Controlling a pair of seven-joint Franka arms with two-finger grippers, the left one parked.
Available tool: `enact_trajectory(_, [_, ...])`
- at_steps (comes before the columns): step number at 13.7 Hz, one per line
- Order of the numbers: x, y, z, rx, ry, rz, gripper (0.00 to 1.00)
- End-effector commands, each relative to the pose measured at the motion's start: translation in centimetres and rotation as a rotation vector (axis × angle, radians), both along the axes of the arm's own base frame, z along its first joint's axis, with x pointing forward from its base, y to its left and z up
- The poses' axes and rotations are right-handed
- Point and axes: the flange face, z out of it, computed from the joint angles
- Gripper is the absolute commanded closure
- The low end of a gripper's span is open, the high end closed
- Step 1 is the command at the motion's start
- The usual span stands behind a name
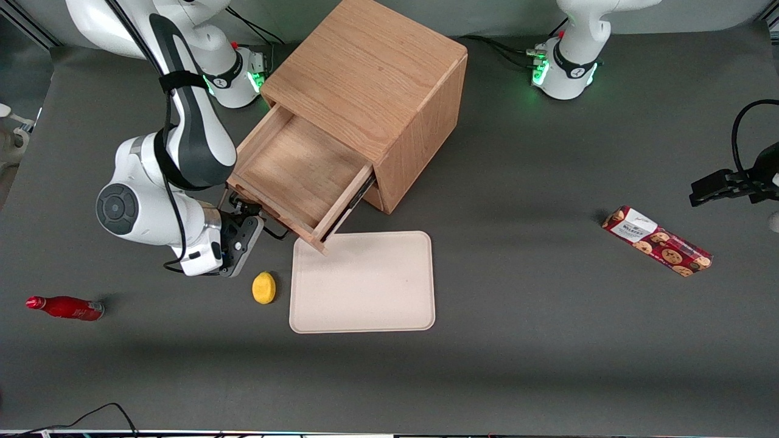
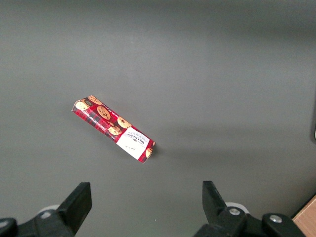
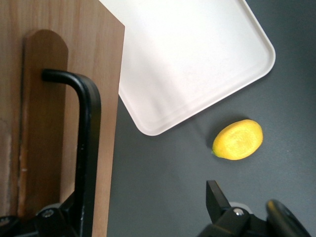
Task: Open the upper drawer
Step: 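Pull the upper drawer outward from the cabinet with the right gripper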
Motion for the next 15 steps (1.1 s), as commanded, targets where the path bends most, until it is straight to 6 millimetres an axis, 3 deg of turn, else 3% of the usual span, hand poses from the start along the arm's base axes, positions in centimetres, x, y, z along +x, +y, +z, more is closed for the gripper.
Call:
enact_trajectory(1, [1.2,-0.8,0.1,0.021,-0.015,0.01,0.0])
enact_trajectory(6, [2.0,-1.4,-0.5,0.052,-0.018,0.032,0.0])
enact_trajectory(15, [3.5,-3.7,0.3,0.055,-0.042,0.014,0.0])
